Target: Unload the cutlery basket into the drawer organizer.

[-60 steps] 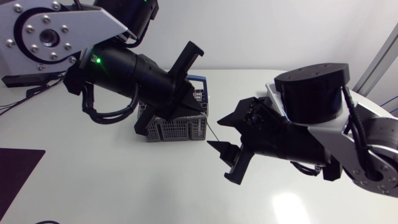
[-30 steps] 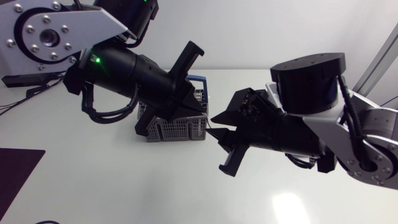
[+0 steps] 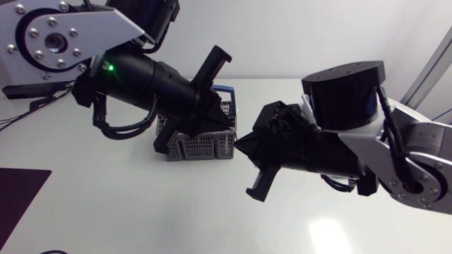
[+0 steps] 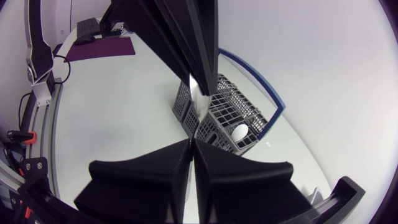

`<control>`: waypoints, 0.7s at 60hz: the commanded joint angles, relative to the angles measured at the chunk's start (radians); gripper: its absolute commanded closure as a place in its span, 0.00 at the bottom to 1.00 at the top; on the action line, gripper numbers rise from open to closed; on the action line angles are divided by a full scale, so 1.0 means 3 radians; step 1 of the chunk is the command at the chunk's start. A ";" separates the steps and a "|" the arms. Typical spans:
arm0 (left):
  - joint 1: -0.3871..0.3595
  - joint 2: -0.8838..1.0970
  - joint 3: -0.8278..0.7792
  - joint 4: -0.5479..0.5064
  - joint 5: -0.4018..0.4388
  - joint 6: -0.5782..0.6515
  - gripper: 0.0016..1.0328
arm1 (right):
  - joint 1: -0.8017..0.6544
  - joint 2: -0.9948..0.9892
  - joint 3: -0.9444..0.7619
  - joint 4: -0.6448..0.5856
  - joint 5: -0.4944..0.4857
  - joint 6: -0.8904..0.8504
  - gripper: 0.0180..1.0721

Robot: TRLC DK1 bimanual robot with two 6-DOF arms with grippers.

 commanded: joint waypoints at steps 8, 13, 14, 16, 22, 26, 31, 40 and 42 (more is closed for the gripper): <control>0.0008 -0.0051 -0.0024 0.0017 0.0031 -0.0110 0.86 | 0.0014 0.0025 0.0078 -0.0078 -0.0019 0.0032 0.95; 0.0008 -0.0072 -0.0039 0.0058 0.0098 -0.0116 0.71 | 0.0009 0.0020 0.0088 -0.0113 -0.0050 0.0032 0.95; 0.0008 -0.0077 -0.0044 0.0079 0.0108 -0.0116 0.67 | 0.0009 0.0020 0.0088 -0.0124 -0.0060 0.0032 0.95; 0.0008 -0.0087 -0.0054 0.0125 0.0123 -0.0116 0.61 | 0.0004 0.0020 0.0093 -0.0144 -0.0070 0.0032 0.95; 0.0013 -0.0112 -0.0059 0.0253 0.0195 -0.0131 0.32 | -0.0012 0.0010 0.0093 -0.0190 -0.0116 0.0037 0.95; 0.0023 -0.0138 -0.0013 0.0253 0.0195 -0.0105 0.14 | -0.0027 -0.0006 0.0088 -0.0231 -0.0147 0.0037 0.95; 0.0059 -0.0174 0.0033 0.0253 0.0215 -0.0110 0.10 | -0.0078 -0.0052 0.0078 -0.0282 -0.0193 0.0037 0.95; 0.0125 -0.0169 0.0161 -0.0018 0.0195 0.0048 0.05 | -0.0216 -0.0221 0.0062 -0.0420 -0.0254 0.0037 0.95; 0.0131 -0.0153 0.0207 -0.0151 0.0195 0.0135 0.05 | -0.0252 -0.0261 0.0062 -0.0456 -0.0280 0.0027 0.95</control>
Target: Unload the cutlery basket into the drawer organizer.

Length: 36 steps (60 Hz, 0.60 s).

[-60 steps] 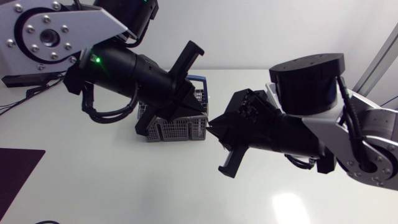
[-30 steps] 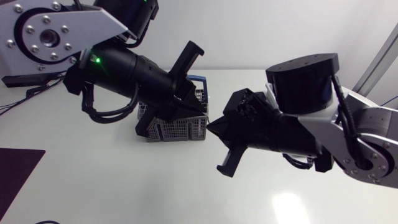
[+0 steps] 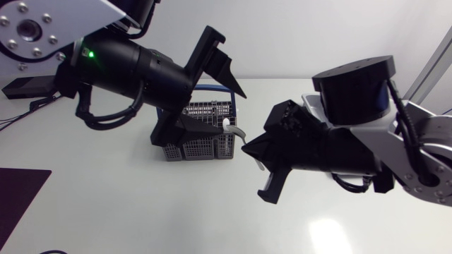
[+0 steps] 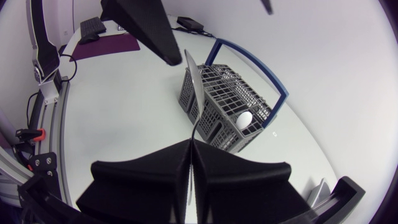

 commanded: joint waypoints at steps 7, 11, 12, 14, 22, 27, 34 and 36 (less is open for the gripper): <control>0.0072 0.0034 0.0253 -0.0562 -0.0115 0.0405 0.05 | -0.0305 -0.0238 -0.0001 -0.0223 -0.0190 -0.0084 0.95; 0.0082 0.0065 0.0289 -0.0730 -0.0207 0.0573 0.05 | -0.0464 -0.0274 -0.0022 -0.0310 -0.0313 -0.0161 0.95; 0.0088 0.0070 0.0289 -0.0756 -0.0227 0.0604 0.05 | -0.0500 -0.0279 -0.0027 -0.0340 -0.0344 -0.0181 0.95; 0.0103 0.0075 0.0284 -0.0792 -0.0278 0.0655 0.05 | -0.0576 -0.0299 -0.0042 -0.0386 -0.0405 -0.0238 0.95; 0.0149 0.0095 0.0227 -0.0843 -0.0554 0.0906 0.05 | -0.0960 -0.0366 -0.0073 -0.0663 -0.0671 -0.0539 0.95; 0.0190 0.0177 0.0232 -0.0838 -0.0621 0.1029 0.05 | -0.1118 -0.0417 -0.0083 -0.0831 -0.0712 -0.0769 0.95; 0.0236 0.0371 0.0299 -0.0812 -0.0703 0.1197 0.05 | -0.1425 -0.0417 -0.0078 -0.1107 -0.0845 -0.1189 0.95; 0.0241 0.0443 0.0335 -0.0812 -0.0728 0.1238 0.05 | -0.1497 -0.0407 -0.0088 -0.1169 -0.0850 -0.1306 0.95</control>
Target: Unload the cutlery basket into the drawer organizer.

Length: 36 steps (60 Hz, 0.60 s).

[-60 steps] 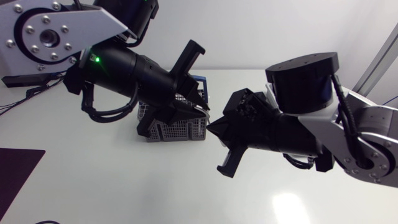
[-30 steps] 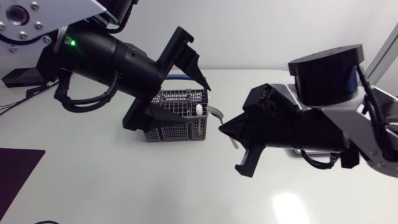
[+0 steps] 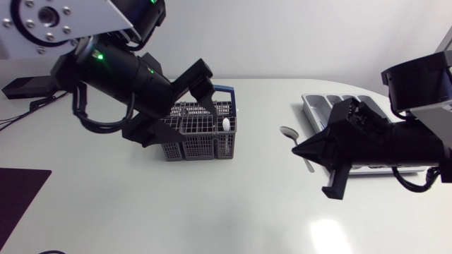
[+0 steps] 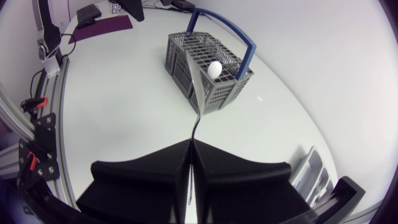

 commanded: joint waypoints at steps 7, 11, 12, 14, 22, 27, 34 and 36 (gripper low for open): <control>0.0050 0.0414 0.0283 -0.0031 -0.0075 0.0192 0.05 | -0.0457 0.0030 -0.0096 -0.0346 -0.0099 -0.0856 0.95; 0.0020 0.0521 0.0365 -0.0037 -0.0105 0.0279 0.05 | -0.0651 0.0035 -0.0091 -0.0469 -0.0109 -0.1168 0.95; 0.0009 0.0546 0.0380 -0.0037 -0.0121 0.0320 0.05 | -0.0697 0.0045 -0.0086 -0.0494 -0.0109 -0.1235 0.95; -0.0011 0.0598 0.0426 -0.0037 -0.0187 0.0417 0.05 | -0.0800 0.0081 -0.0065 -0.0550 -0.0119 -0.1378 0.95; -0.0042 0.0766 0.0549 -0.0031 -0.0228 0.0647 0.05 | -0.1204 0.0275 0.0006 -0.0740 -0.0155 -0.1930 0.95; -0.0083 0.0833 0.0554 -0.0026 -0.0295 0.0810 0.05 | -0.1439 0.0423 0.0032 -0.0775 -0.0155 -0.2242 0.95; -0.0098 0.0894 0.0539 0.0035 -0.0361 0.1000 0.05 | -0.1807 0.0694 0.0150 -0.0775 -0.0150 -0.2641 0.95; -0.0093 0.0910 0.0544 0.0050 -0.0366 0.1035 0.05 | -0.1919 0.0781 0.0196 -0.0775 -0.0145 -0.2758 0.95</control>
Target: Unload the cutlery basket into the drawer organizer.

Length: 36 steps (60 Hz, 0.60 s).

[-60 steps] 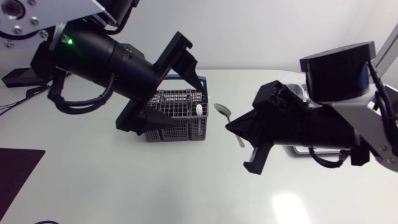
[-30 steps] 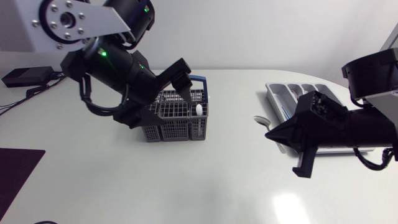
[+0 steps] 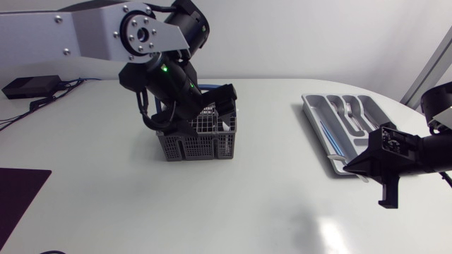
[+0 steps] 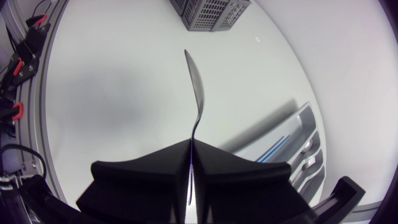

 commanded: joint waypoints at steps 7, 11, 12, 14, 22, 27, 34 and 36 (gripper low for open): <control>0.0031 0.0089 0.0080 0.0077 -0.0045 0.0270 0.05 | -0.0493 0.0506 0.0357 -0.0023 0.0026 -0.0673 0.95; 0.0046 0.0079 0.0075 0.0108 -0.0060 0.0337 0.05 | -0.0652 0.0736 0.0515 -0.0012 0.0087 -0.0806 0.95; 0.0046 0.0079 0.0075 0.0113 -0.0070 0.0352 0.05 | -0.0682 0.0792 0.0551 -0.0012 0.0097 -0.0832 0.95; 0.0046 0.0079 0.0075 0.0134 -0.0101 0.0414 0.05 | -0.0738 0.0884 0.0618 -0.0002 0.0123 -0.0919 0.95; 0.0061 0.0079 0.0060 0.0205 -0.0121 0.0562 0.05 | -0.0928 0.1258 0.0889 0.0090 0.0246 -0.1093 0.94; 0.0061 0.0084 0.0065 0.0226 -0.0116 0.0664 0.05 | -0.1025 0.1437 0.1032 0.0146 0.0317 -0.1169 0.94; 0.0056 0.0079 0.0065 0.0272 -0.0116 0.0807 0.05 | -0.1127 0.1646 0.1165 0.0213 0.0409 -0.1251 0.94; 0.0051 0.0079 0.0065 0.0277 -0.0116 0.0838 0.05 | -0.1142 0.1697 0.1201 0.0223 0.0435 -0.1277 0.94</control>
